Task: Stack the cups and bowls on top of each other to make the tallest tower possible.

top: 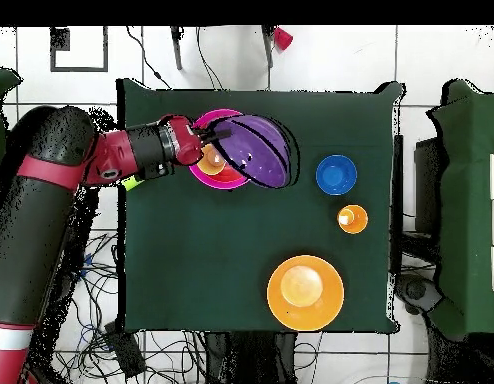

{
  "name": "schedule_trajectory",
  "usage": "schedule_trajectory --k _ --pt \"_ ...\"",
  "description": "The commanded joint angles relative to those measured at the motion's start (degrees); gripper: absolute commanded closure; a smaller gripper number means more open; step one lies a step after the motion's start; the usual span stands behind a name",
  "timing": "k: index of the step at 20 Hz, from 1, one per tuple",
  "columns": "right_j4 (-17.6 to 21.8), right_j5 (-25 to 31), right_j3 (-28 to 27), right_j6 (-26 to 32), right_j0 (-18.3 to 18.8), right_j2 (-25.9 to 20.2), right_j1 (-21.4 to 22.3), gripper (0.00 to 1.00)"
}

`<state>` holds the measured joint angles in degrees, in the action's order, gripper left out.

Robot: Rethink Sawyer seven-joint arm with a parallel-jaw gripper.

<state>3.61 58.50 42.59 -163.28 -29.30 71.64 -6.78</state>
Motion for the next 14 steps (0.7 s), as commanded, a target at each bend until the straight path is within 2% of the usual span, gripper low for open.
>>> schedule_trajectory --k 1,4,9,14 --pt "0.57 -3.35 2.24 -12.13 0.11 -2.75 -0.78 1.00" --pt "-0.25 -3.33 1.68 -5.73 1.16 -6.58 1.80 1.00" --pt "-1.02 -2.07 1.51 -0.50 1.78 -9.28 3.68 1.00" --pt "-1.66 2.04 0.89 11.62 3.19 -14.81 6.93 1.00"
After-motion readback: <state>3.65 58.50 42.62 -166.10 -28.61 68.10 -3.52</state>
